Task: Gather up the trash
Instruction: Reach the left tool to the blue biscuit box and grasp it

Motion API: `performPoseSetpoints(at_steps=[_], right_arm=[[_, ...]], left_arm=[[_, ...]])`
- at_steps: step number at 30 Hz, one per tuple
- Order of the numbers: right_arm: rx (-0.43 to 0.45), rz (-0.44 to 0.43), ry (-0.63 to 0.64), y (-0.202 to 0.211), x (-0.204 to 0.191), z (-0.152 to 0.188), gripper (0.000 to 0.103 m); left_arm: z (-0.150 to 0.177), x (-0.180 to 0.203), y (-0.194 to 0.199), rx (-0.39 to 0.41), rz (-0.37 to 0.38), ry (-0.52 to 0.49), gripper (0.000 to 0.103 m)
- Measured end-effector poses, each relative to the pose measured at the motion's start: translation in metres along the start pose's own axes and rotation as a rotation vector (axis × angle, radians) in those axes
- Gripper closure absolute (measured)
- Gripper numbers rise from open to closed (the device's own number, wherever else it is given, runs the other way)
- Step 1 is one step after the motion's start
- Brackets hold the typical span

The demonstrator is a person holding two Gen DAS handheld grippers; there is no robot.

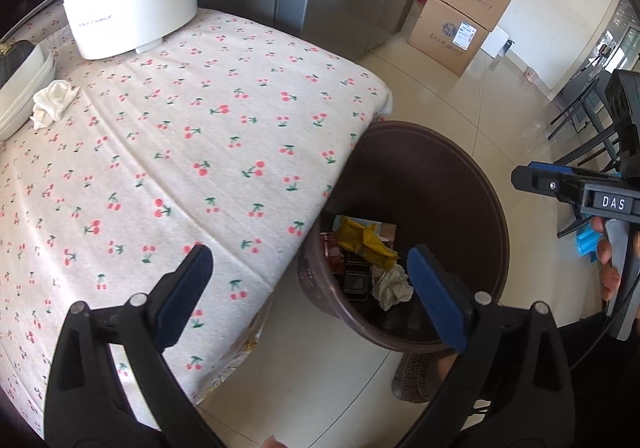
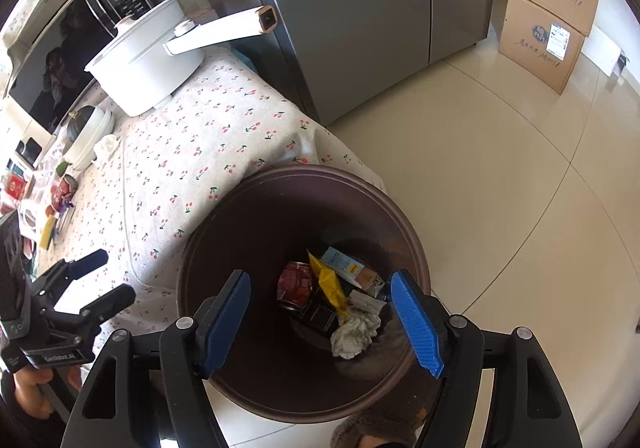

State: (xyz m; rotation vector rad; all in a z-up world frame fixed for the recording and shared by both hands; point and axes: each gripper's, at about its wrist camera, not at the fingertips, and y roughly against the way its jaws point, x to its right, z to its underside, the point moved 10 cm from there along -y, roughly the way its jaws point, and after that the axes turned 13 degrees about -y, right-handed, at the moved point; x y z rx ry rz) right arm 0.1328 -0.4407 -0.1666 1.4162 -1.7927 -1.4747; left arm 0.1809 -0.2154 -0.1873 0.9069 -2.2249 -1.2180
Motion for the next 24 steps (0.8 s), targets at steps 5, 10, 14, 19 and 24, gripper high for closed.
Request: performPoseSetpoints(at_steps=[5, 10, 14, 19, 24], right_arm=[[0.014, -0.012, 0.060, 0.001, -0.040, -0.004, 0.026], [0.035, -0.013, 0.143, 0.000, -0.092, -0.005, 0.022], [0.031, -0.041, 0.196, -0.007, -0.142, -0.001, 0.021], [-0.021, -0.091, 0.259, -0.027, -0.200, 0.013, 0.019], [-0.038, -0.061, 0.336, -0.051, -0.238, 0.026, 0.019]], left_arm=[[0.015, -0.040, 0.026, 0.014, -0.059, 0.070, 0.003], [0.037, -0.091, 0.053, 0.016, -0.092, 0.170, 0.003], [0.060, -0.150, 0.075, -0.015, -0.187, 0.212, 0.003], [0.083, -0.230, 0.100, -0.050, -0.287, 0.216, 0.003], [0.099, -0.307, 0.117, -0.063, -0.355, 0.253, 0.007]])
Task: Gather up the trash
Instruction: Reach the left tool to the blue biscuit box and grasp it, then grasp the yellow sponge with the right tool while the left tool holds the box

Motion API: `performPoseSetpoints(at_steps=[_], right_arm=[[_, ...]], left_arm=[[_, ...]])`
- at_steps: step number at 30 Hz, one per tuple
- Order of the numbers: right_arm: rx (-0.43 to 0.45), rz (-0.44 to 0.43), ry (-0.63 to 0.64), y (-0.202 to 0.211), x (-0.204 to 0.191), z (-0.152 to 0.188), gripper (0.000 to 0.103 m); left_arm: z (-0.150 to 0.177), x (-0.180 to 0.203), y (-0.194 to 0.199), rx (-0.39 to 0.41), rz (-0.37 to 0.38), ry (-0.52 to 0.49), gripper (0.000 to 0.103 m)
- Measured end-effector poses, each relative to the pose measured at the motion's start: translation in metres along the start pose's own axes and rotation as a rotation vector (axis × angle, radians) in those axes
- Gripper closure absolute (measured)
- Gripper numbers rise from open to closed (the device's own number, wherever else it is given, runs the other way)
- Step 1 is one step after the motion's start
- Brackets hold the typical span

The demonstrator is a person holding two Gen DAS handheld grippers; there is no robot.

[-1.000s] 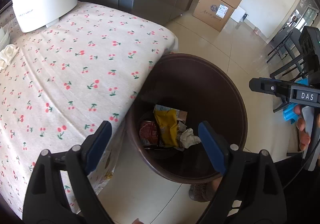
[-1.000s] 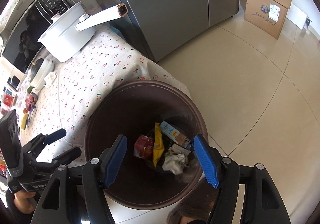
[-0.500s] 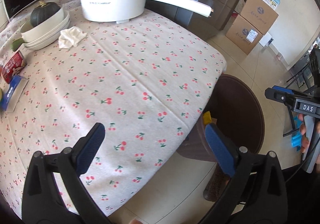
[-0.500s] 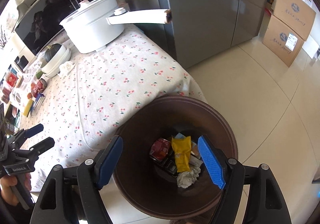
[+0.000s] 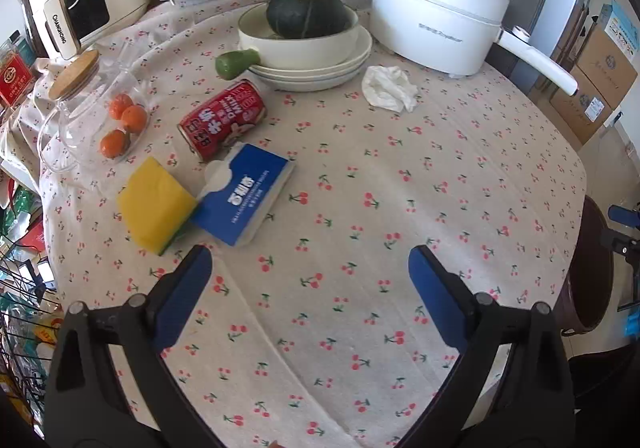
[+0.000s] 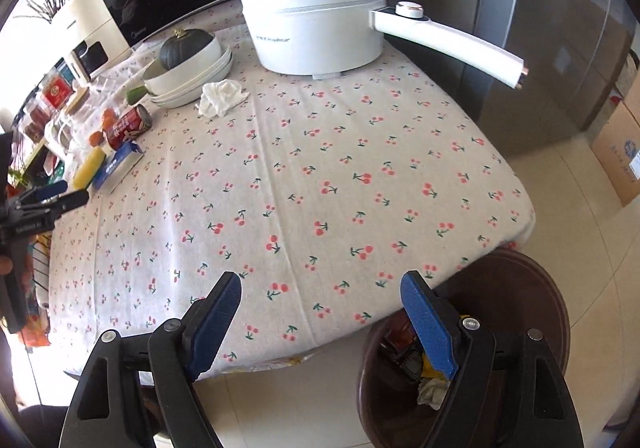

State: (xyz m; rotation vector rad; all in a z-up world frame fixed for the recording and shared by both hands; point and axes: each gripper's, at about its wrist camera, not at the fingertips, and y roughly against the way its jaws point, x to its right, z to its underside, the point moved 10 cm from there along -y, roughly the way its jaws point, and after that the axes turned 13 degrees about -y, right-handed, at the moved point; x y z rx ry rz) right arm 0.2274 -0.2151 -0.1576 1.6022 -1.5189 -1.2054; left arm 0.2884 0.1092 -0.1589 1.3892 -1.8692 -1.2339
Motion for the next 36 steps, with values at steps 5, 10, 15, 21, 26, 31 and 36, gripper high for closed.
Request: performPoseSetpoints(at_steps=[5, 10, 15, 21, 26, 31, 36], right_arm=[[-0.027, -0.020, 0.019, -0.014, -0.018, -0.005, 0.019], [-0.030, 0.022, 0.049, -0.027, -0.016, -0.014, 0.019], [-0.016, 0.030, 0.045, -0.026, -0.007, -0.023, 0.019], [-0.025, 0.021, 0.021, -0.024, 0.000, -0.021, 0.019], [-0.009, 0.020, 0.028, -0.017, -0.001, -0.019, 0.019], [0.007, 0.005, 0.043, -0.007, -0.009, -0.013, 0.019], [-0.013, -0.027, 0.036, -0.008, -0.017, 0.003, 0.019]], left_arm=[[-0.009, -0.031, -0.036, -0.043, 0.015, -0.048, 0.015], [-0.020, -0.044, -0.080, -0.095, 0.002, -0.113, 0.024], [-0.028, -0.051, -0.109, -0.109, -0.002, -0.083, 0.029], [-0.029, -0.041, -0.108, -0.087, 0.005, -0.052, 0.051], [-0.016, -0.022, -0.086, -0.065, 0.016, 0.001, 0.055], [0.006, -0.007, -0.055, -0.047, 0.027, 0.076, 0.056], [0.039, -0.014, -0.016, -0.020, 0.042, 0.240, 0.056]])
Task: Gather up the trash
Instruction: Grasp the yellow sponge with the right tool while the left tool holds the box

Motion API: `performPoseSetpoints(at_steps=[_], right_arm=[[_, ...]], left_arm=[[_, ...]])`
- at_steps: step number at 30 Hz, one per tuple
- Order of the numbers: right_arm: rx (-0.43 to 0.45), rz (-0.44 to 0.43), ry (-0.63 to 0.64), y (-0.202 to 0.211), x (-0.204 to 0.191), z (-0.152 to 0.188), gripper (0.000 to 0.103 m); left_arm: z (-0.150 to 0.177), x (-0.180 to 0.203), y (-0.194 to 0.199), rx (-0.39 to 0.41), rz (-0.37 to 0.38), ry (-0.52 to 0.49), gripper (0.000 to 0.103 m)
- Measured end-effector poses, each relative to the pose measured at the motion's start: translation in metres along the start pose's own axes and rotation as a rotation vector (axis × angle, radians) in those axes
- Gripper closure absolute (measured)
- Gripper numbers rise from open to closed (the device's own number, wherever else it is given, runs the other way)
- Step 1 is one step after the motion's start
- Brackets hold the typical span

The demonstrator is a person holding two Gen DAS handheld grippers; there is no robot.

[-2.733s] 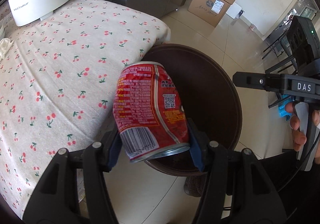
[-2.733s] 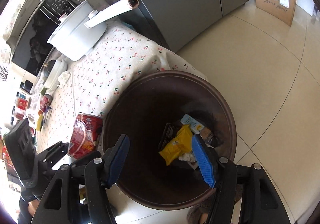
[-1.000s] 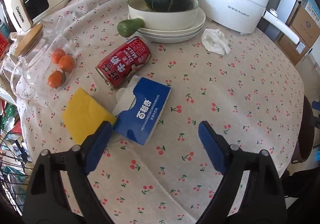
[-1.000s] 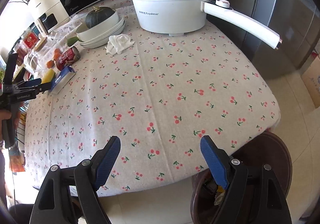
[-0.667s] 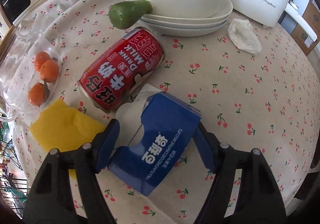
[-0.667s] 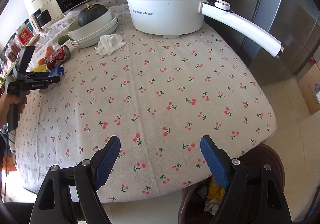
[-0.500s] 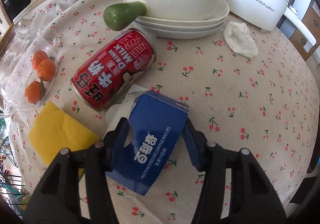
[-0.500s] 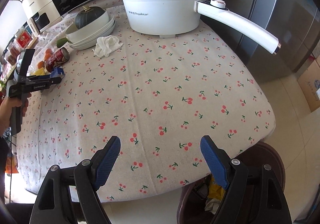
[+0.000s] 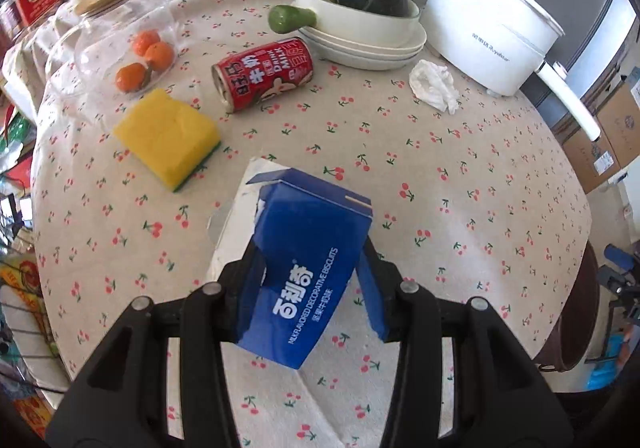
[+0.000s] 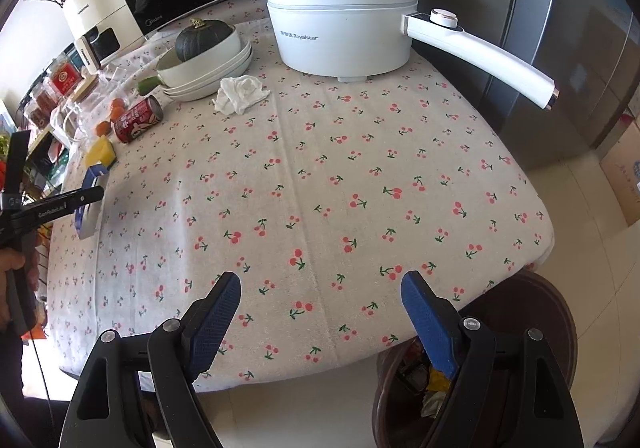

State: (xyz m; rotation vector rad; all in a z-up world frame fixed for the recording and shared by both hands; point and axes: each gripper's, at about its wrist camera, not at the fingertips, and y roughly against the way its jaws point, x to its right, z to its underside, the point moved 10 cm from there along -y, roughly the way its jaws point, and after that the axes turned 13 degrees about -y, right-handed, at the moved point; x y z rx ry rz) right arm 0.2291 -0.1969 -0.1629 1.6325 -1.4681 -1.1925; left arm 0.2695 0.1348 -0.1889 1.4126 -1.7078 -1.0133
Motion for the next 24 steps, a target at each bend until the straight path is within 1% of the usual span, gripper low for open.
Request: performPoseSetpoints(at_steps=[1, 5, 8, 10, 13, 15, 17, 19, 24], right_arm=[[-0.010, 0.000, 0.006, -0.003, -0.002, 0.005, 0.019], [-0.054, -0.003, 0.033, -0.020, -0.017, 0.019, 0.019], [-0.053, 0.011, 0.047, -0.030, -0.035, 0.016, 0.019], [-0.060, -0.011, 0.046, -0.040, -0.056, 0.010, 0.019], [-0.076, -0.061, 0.045, -0.057, -0.098, -0.001, 0.019], [-0.074, -0.095, 0.058, -0.068, -0.132, -0.009, 0.019], [-0.063, -0.136, 0.087, -0.078, -0.169, -0.018, 0.019], [-0.048, -0.173, 0.127, -0.087, -0.207, -0.027, 0.019], [-0.006, -0.268, 0.276, -0.106, -0.301, -0.040, 0.019]], left_arm=[[-0.001, -0.005, 0.004, 0.001, 0.003, 0.034, 0.056], [0.012, -0.028, 0.028, 0.046, 0.022, 0.186, 0.056], [0.026, -0.045, 0.040, 0.058, -0.021, 0.226, 0.056], [0.030, -0.061, 0.043, 0.062, -0.051, 0.241, 0.056], [0.040, -0.087, 0.046, 0.060, -0.086, 0.271, 0.056], [0.047, -0.101, 0.047, 0.059, -0.082, 0.298, 0.056], [0.054, -0.113, 0.049, 0.060, -0.090, 0.303, 0.056], [0.061, -0.122, 0.052, 0.058, -0.104, 0.295, 0.056], [0.077, -0.127, 0.051, 0.034, -0.093, 0.275, 0.056]])
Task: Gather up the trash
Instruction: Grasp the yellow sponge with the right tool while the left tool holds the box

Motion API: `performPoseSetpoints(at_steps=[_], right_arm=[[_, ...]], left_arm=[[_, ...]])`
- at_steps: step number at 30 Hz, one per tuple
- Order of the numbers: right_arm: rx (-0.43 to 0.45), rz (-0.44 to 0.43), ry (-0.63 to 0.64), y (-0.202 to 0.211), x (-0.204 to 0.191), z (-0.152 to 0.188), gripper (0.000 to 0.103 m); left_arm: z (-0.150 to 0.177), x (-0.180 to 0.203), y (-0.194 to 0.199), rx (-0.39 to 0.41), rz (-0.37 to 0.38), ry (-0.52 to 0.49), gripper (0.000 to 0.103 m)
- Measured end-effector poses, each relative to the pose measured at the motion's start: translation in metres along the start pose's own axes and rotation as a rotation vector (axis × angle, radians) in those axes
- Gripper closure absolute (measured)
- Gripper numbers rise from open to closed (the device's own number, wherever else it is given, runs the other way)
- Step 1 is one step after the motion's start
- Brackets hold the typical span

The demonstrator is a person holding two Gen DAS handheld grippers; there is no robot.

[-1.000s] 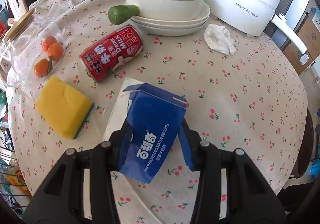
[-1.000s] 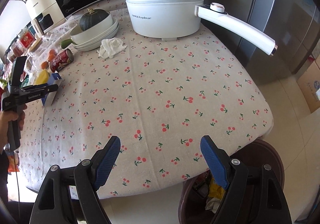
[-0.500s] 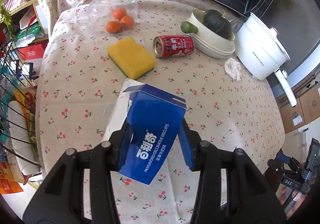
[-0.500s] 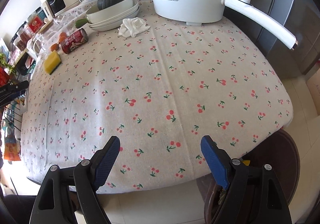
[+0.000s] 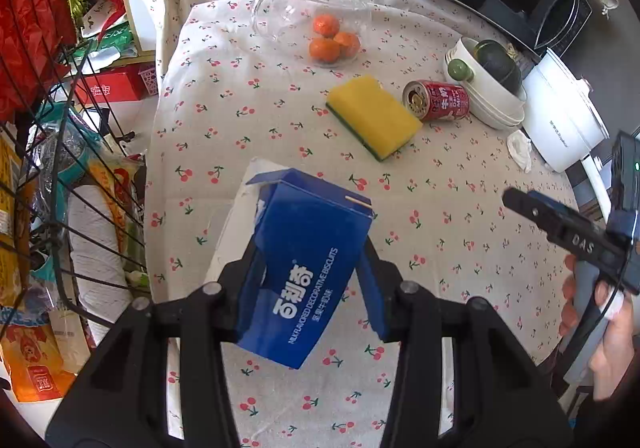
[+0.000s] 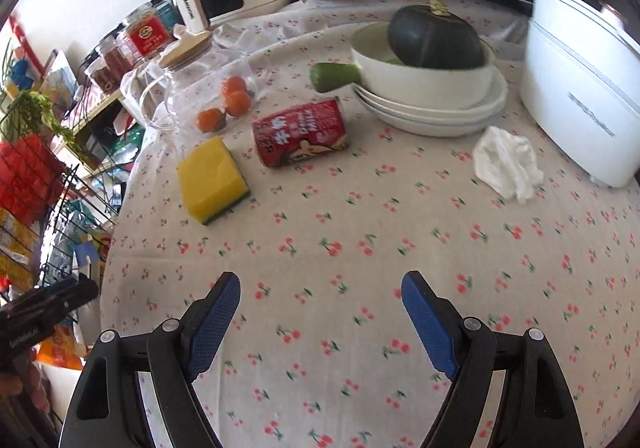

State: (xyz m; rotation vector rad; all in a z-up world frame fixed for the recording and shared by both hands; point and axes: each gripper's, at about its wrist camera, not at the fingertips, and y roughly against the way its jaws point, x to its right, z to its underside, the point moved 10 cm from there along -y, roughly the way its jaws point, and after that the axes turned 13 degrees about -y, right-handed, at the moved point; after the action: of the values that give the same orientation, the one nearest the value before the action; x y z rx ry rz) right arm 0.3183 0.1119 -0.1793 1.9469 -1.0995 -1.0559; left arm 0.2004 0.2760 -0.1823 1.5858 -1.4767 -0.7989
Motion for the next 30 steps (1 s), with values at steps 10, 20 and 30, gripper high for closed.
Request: performPoseSetpoints(at_steps=[10, 20, 30], right_arm=[[-0.015, -0.027, 0.258, -0.078, -0.085, -0.024, 0.021], [-0.056, -0.041, 0.250, -0.109, -0.085, -0.021, 0.041], [-0.074, 0.035, 0.284, -0.038, -0.043, 0.012, 0.043]], left_arm=[[0.022, 0.002, 0.006, -0.025, 0.017, -0.066, 0.056], [0.026, -0.006, 0.006, -0.028, 0.048, -0.031, 0.056], [0.022, 0.031, 0.013, -0.018, 0.107, -0.074, 0.056]])
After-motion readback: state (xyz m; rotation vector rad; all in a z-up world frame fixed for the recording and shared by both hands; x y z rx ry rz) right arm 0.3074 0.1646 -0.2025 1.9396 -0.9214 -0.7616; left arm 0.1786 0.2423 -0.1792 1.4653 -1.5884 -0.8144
